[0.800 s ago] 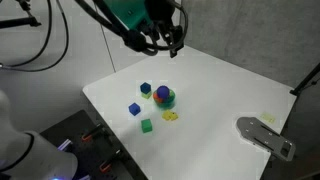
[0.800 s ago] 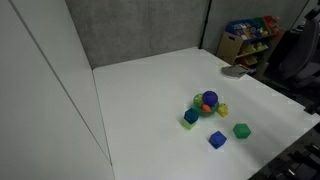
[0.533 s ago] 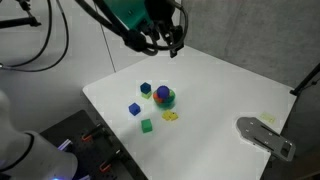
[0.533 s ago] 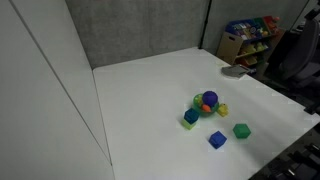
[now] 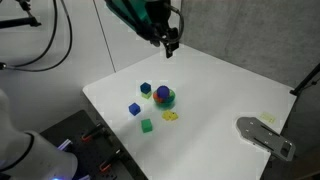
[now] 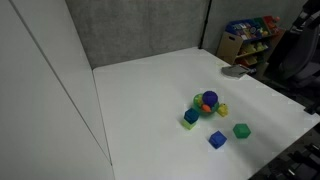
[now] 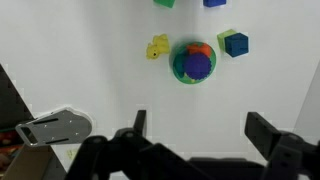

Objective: Remove the purple ball from the green bowl and put it on top of the blue block that is stacked on the light green block

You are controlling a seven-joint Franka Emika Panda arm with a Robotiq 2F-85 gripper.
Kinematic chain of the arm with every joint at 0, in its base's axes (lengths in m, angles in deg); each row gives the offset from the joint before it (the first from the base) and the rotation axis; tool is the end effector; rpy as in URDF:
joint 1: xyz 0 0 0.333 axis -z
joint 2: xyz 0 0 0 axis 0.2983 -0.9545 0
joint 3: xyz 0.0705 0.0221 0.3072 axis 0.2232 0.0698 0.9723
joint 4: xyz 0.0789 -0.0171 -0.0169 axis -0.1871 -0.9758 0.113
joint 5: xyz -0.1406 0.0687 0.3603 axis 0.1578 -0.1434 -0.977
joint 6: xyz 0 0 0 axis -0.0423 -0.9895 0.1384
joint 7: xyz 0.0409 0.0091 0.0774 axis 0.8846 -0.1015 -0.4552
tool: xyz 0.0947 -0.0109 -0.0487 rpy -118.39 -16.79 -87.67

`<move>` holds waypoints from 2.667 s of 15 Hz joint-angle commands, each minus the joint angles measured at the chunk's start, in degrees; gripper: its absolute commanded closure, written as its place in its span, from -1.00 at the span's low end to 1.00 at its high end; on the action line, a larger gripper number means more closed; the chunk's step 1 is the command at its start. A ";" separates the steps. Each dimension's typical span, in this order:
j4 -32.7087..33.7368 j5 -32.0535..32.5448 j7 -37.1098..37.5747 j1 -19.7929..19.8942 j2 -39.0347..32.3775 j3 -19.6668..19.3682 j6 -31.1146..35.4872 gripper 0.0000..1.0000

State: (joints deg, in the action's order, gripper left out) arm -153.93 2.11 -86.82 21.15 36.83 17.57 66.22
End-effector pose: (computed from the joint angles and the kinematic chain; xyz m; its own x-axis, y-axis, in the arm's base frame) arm 0.4339 -0.1193 0.5229 0.9606 -0.1932 0.1996 -0.1628 -0.9737 -0.1592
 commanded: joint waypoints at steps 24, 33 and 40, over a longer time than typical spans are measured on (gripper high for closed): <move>23.96 -2.50 0.13 -1.38 -45.58 12.00 4.09 -1.00; 23.75 -1.21 0.99 -1.77 -47.59 12.39 6.11 -1.00; 23.80 -0.74 -1.48 -2.03 -52.96 13.58 13.31 -1.00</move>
State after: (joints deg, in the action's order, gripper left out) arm -130.50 0.64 -86.55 19.01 -14.23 30.45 77.04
